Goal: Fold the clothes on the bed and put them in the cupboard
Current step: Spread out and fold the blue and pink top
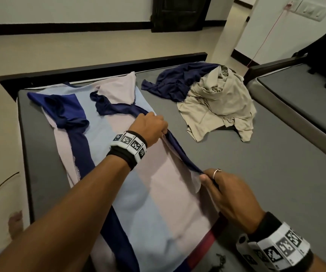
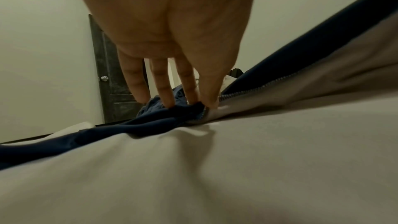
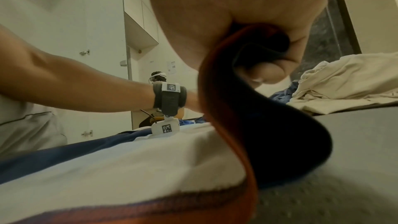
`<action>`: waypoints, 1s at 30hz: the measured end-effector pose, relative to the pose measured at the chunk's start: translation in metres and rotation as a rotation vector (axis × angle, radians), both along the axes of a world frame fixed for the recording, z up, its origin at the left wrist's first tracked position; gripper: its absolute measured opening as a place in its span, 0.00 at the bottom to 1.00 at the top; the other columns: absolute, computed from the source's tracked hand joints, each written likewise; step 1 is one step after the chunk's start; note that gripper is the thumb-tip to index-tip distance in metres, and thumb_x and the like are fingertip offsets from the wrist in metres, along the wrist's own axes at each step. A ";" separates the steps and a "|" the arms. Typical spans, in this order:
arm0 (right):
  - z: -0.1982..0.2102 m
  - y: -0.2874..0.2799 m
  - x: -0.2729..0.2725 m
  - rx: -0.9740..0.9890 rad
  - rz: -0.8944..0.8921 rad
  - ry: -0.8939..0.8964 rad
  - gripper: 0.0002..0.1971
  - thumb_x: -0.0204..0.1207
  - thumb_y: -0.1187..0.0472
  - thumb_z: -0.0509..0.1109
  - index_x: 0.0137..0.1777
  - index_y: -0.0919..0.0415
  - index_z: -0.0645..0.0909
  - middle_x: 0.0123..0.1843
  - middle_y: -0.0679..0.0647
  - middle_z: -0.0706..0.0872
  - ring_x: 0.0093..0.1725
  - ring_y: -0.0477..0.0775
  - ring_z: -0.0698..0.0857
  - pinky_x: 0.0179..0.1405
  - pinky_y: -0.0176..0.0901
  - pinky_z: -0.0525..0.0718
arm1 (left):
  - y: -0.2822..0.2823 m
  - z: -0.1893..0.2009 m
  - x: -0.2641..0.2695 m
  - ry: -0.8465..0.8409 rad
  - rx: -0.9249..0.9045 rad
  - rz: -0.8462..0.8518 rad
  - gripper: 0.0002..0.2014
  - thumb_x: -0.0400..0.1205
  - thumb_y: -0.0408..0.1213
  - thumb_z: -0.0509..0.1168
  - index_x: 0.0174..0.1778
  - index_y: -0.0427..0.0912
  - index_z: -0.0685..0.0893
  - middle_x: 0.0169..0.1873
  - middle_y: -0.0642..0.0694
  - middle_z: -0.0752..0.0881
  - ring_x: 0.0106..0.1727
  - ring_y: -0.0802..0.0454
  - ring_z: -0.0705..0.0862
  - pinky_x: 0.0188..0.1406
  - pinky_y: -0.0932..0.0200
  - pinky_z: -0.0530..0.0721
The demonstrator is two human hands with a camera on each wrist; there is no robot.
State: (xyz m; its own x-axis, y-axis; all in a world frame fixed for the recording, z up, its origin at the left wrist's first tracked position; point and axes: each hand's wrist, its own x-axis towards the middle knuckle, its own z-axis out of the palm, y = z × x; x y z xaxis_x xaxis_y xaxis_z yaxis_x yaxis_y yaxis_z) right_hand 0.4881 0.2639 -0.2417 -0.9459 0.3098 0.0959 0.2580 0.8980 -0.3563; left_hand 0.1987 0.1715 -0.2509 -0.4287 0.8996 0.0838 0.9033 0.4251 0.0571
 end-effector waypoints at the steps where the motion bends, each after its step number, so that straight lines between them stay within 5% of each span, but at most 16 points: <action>1: -0.001 0.001 0.001 -0.019 -0.025 0.039 0.19 0.88 0.37 0.48 0.47 0.43 0.76 0.35 0.43 0.80 0.33 0.45 0.79 0.31 0.44 0.78 | -0.002 0.001 -0.001 0.004 0.014 0.013 0.09 0.84 0.36 0.63 0.52 0.55 0.86 0.56 0.52 0.84 0.58 0.45 0.80 0.51 0.47 0.77; 7: 0.003 0.005 0.002 -0.139 -0.090 0.116 0.19 0.88 0.39 0.47 0.37 0.41 0.68 0.28 0.46 0.75 0.35 0.48 0.80 0.27 0.34 0.70 | -0.016 0.005 -0.011 -0.134 0.072 0.073 0.15 0.80 0.26 0.61 0.41 0.55 0.75 0.42 0.58 0.76 0.50 0.48 0.78 0.42 0.53 0.70; 10: 0.005 -0.002 0.004 -0.086 0.062 -0.067 0.23 0.82 0.30 0.51 0.36 0.44 0.72 0.29 0.45 0.77 0.34 0.46 0.80 0.28 0.34 0.72 | -0.023 0.006 -0.011 -0.194 -0.105 0.055 0.12 0.82 0.30 0.63 0.41 0.55 0.78 0.49 0.54 0.77 0.55 0.47 0.76 0.47 0.50 0.75; 14: 0.000 -0.017 0.005 0.055 0.297 -0.461 0.22 0.79 0.31 0.63 0.47 0.52 0.75 0.39 0.44 0.76 0.35 0.47 0.75 0.35 0.39 0.73 | -0.028 0.005 -0.005 -0.145 -0.263 0.116 0.08 0.81 0.32 0.64 0.45 0.51 0.82 0.58 0.49 0.74 0.62 0.42 0.71 0.55 0.45 0.75; 17: 0.011 -0.018 0.003 0.089 0.273 -0.471 0.21 0.77 0.31 0.65 0.52 0.48 0.77 0.42 0.44 0.78 0.38 0.47 0.76 0.39 0.43 0.75 | -0.025 0.012 0.001 -0.141 -0.180 0.135 0.12 0.78 0.27 0.63 0.52 0.48 0.80 0.58 0.47 0.75 0.62 0.42 0.72 0.56 0.44 0.78; 20: 0.021 -0.020 0.003 0.062 0.304 -0.489 0.20 0.74 0.31 0.67 0.51 0.46 0.77 0.41 0.43 0.78 0.38 0.47 0.76 0.35 0.37 0.74 | -0.021 0.010 0.003 -0.072 -0.051 0.077 0.20 0.75 0.25 0.65 0.59 0.49 0.77 0.63 0.48 0.75 0.62 0.43 0.73 0.48 0.50 0.78; 23: 0.027 -0.026 0.007 -0.005 0.362 -0.609 0.23 0.70 0.27 0.68 0.50 0.44 0.78 0.44 0.40 0.77 0.39 0.46 0.78 0.35 0.32 0.73 | -0.021 0.006 0.003 -0.042 -0.115 0.051 0.22 0.77 0.25 0.63 0.62 0.53 0.79 0.68 0.52 0.74 0.65 0.44 0.74 0.48 0.51 0.76; 28: 0.025 -0.010 -0.005 -0.064 0.252 -0.396 0.21 0.72 0.24 0.63 0.47 0.40 0.77 0.41 0.40 0.82 0.41 0.42 0.80 0.40 0.39 0.78 | -0.025 0.007 -0.001 -0.072 -0.167 0.153 0.17 0.81 0.27 0.61 0.56 0.55 0.85 0.61 0.49 0.80 0.61 0.42 0.80 0.54 0.46 0.77; 30: 0.019 -0.009 -0.012 -0.061 0.223 -0.356 0.13 0.75 0.28 0.65 0.53 0.29 0.70 0.51 0.37 0.81 0.47 0.40 0.80 0.45 0.40 0.79 | -0.024 0.009 -0.004 -0.055 -0.154 0.134 0.18 0.81 0.26 0.62 0.55 0.55 0.87 0.60 0.48 0.82 0.61 0.42 0.81 0.52 0.48 0.77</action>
